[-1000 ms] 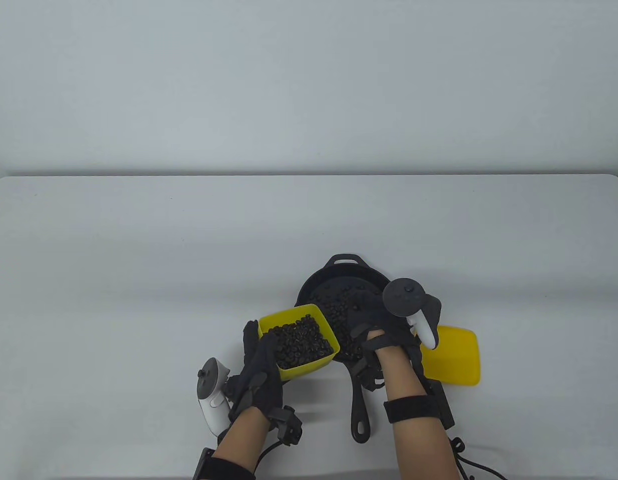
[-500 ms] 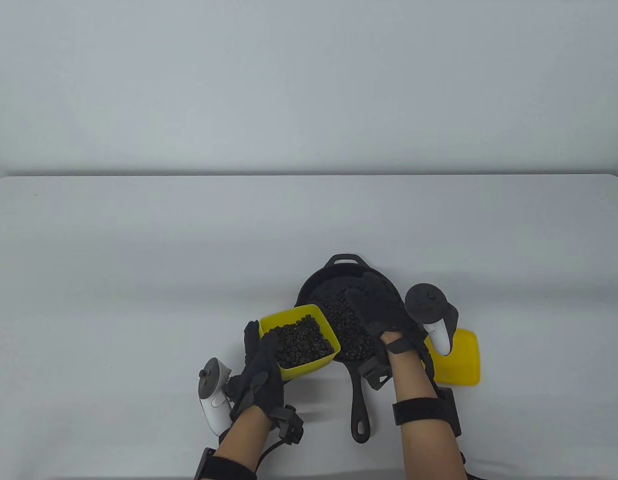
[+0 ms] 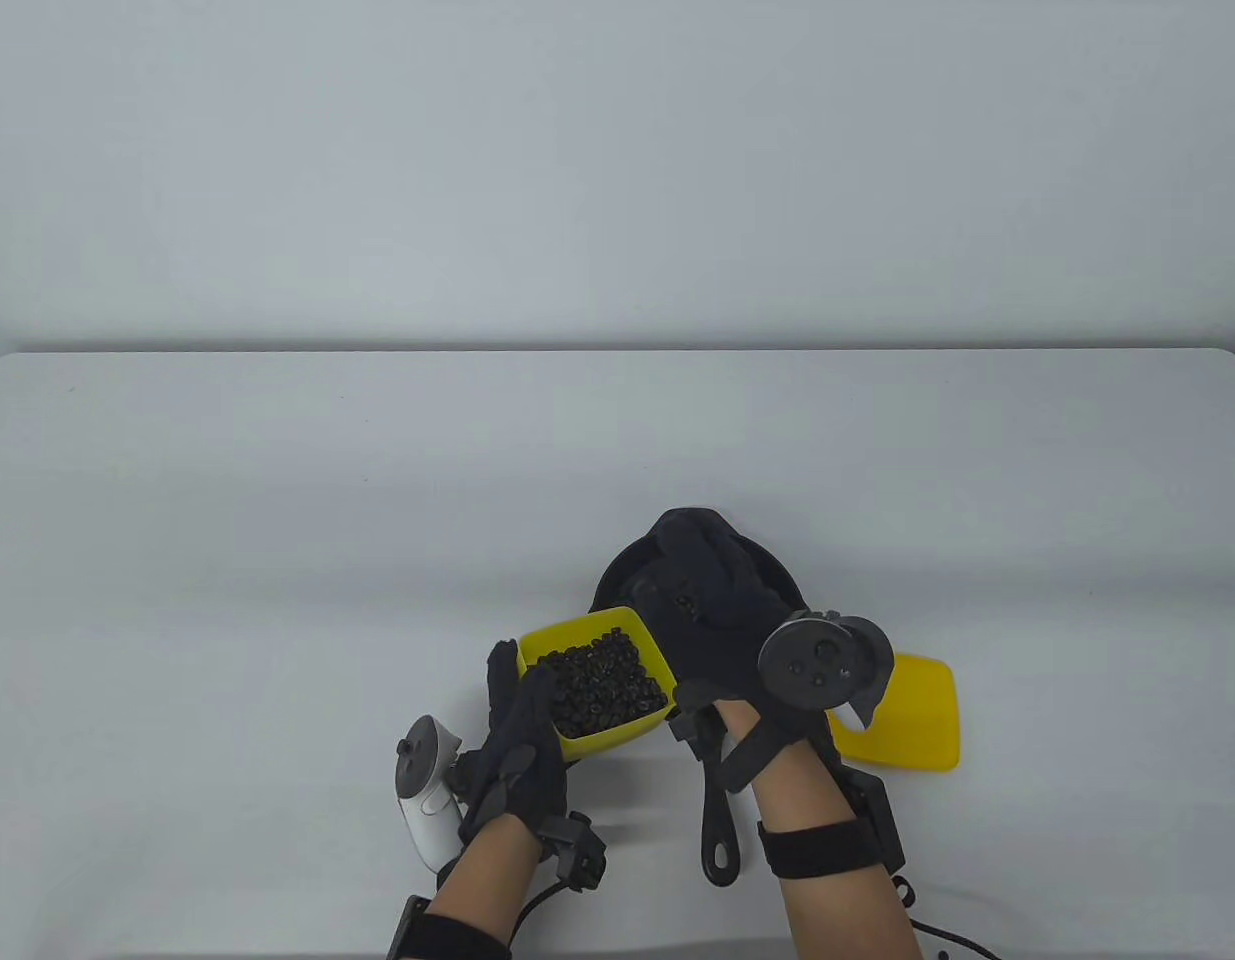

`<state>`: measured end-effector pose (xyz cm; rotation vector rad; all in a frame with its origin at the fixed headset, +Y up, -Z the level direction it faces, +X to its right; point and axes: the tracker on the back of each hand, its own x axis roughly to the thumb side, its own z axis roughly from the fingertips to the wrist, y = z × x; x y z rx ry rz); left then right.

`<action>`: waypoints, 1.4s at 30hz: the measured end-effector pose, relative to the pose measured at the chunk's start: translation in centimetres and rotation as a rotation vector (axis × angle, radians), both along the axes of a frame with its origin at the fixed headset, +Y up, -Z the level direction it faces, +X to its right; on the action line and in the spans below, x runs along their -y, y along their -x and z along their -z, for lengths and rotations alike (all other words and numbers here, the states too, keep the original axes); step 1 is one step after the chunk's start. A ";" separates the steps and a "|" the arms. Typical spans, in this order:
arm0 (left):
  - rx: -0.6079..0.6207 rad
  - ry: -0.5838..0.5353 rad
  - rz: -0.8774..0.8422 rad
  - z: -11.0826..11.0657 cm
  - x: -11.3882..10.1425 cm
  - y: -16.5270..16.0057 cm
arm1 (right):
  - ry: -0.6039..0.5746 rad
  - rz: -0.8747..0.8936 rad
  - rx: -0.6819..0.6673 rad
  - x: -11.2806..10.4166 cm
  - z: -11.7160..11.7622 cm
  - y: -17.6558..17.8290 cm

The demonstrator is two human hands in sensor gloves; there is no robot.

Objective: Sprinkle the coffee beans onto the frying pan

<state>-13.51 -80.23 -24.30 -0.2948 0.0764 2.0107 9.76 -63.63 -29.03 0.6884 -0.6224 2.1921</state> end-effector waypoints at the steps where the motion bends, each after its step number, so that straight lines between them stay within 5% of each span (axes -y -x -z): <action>1: -0.002 -0.002 -0.001 0.0 0.0 0.0 | -0.008 -0.024 -0.025 -0.4 -0.2 0.4; 4: -0.002 -0.009 -0.008 0.0 0.0 -0.1 | 0.017 -0.100 -0.145 -1.0 -0.5 1.9; 6: 0.007 -0.018 -0.009 0.0 -0.1 -0.3 | 0.141 -0.174 -0.253 -0.7 -0.1 3.0; 13: 0.062 -0.046 -0.005 -0.5 -0.8 -1.4 | 0.705 -0.583 -0.217 3.2 1.9 5.0; 16: 0.097 -0.056 -0.009 -0.8 -1.3 -2.3 | 0.783 -0.598 -0.239 5.1 2.2 5.3; 22: 0.121 -0.055 -0.023 -1.0 -1.6 -2.2 | 0.811 -0.518 -0.395 5.1 1.5 7.1; 42: 0.140 -0.026 -0.073 -0.4 -0.6 -2.2 | 0.806 -0.221 -0.246 5.7 2.6 4.7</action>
